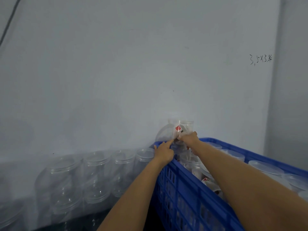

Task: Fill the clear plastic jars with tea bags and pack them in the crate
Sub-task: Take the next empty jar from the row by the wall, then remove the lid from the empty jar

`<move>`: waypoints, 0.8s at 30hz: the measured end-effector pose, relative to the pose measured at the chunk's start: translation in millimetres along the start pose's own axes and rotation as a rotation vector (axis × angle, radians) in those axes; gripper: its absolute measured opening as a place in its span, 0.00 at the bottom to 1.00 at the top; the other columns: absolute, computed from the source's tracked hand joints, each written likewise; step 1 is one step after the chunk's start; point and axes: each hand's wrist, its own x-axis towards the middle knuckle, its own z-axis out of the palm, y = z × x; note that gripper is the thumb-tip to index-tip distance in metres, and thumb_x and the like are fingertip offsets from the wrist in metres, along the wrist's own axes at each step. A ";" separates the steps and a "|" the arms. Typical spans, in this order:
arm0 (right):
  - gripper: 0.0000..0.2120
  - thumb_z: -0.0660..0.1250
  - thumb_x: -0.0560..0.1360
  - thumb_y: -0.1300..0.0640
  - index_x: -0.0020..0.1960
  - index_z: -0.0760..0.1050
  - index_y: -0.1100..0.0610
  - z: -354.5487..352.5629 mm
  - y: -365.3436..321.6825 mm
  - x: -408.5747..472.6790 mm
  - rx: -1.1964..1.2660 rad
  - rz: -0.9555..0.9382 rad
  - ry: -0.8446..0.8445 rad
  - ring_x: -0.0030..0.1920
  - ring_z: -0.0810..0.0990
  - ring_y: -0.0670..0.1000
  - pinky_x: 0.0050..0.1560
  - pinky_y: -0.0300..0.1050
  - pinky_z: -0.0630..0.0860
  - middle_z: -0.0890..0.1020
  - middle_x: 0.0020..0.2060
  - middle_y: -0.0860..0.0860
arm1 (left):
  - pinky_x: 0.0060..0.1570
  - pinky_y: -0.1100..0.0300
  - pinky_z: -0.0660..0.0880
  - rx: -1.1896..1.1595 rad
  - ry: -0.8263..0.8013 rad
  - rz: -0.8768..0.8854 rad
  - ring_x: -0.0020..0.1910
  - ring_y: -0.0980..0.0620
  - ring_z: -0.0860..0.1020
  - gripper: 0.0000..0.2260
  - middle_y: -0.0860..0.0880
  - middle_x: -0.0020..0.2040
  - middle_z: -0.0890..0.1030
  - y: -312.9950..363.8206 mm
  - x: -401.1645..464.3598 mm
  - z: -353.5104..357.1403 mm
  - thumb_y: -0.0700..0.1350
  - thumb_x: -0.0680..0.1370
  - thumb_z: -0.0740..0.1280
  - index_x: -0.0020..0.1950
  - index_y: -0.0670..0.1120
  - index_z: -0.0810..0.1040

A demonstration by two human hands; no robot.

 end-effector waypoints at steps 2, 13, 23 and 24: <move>0.35 0.68 0.76 0.56 0.73 0.50 0.63 0.4 -3.9 -4.2 0.029 0.049 0.044 0.67 0.67 0.61 0.65 0.52 0.68 0.64 0.69 0.63 | 0.69 0.50 0.66 -0.103 0.089 0.004 0.67 0.43 0.70 0.24 0.42 0.67 0.73 -3.6 -13.5 -3.4 0.31 0.76 0.54 0.71 0.44 0.70; 0.17 0.58 0.77 0.66 0.65 0.70 0.61 33.1 -7.4 -98.4 0.237 -0.313 0.060 0.51 0.72 0.52 0.44 0.40 0.73 0.75 0.58 0.58 | 0.59 0.67 0.68 -0.304 0.460 -0.059 0.61 0.51 0.74 0.17 0.46 0.60 0.78 -36.1 -110.2 -35.3 0.26 0.75 0.56 0.58 0.40 0.75; 0.16 0.53 0.76 0.73 0.40 0.75 0.59 138.4 48.4 -199.0 0.463 -0.078 -0.305 0.34 0.76 0.50 0.34 0.40 0.75 0.79 0.35 0.54 | 0.45 0.63 0.72 -0.356 0.994 -0.190 0.50 0.51 0.76 0.17 0.52 0.49 0.78 -86.2 -218.4 -75.9 0.27 0.75 0.58 0.47 0.49 0.75; 0.16 0.53 0.77 0.72 0.41 0.76 0.60 150.9 51.3 -206.9 0.446 -0.055 -0.365 0.34 0.77 0.49 0.34 0.40 0.75 0.79 0.36 0.54 | 0.44 0.60 0.73 -0.325 1.098 -0.216 0.50 0.48 0.76 0.15 0.51 0.48 0.78 -95.2 -224.1 -86.2 0.28 0.75 0.59 0.48 0.48 0.74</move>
